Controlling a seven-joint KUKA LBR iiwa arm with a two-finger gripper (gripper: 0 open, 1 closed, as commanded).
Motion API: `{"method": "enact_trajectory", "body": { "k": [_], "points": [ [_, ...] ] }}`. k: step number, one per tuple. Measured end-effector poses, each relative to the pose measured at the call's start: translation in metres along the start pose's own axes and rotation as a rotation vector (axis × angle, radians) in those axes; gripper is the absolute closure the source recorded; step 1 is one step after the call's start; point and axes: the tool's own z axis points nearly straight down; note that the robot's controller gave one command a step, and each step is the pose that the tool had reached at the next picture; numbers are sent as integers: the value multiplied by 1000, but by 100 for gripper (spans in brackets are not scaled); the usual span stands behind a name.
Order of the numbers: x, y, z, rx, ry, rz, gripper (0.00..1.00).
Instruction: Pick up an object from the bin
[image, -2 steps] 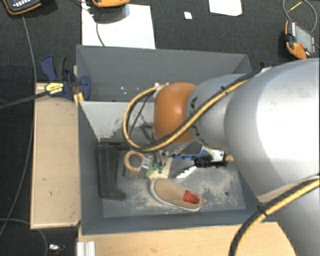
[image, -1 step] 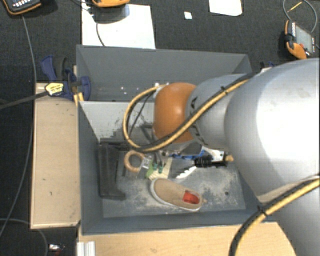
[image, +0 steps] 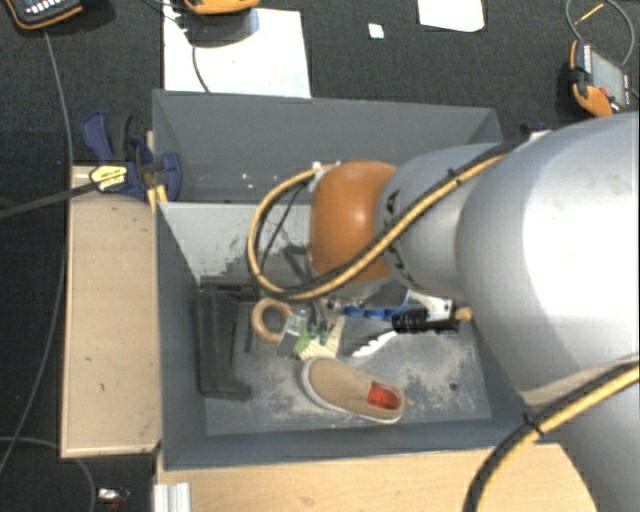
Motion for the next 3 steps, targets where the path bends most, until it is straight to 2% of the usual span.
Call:
{"method": "enact_trajectory", "body": {
  "k": [1,3],
  "points": [
    [-1,1,-23,-3,-3,0,100],
    [0,0,-100,-1,-1,-4,100]
  ]
}}
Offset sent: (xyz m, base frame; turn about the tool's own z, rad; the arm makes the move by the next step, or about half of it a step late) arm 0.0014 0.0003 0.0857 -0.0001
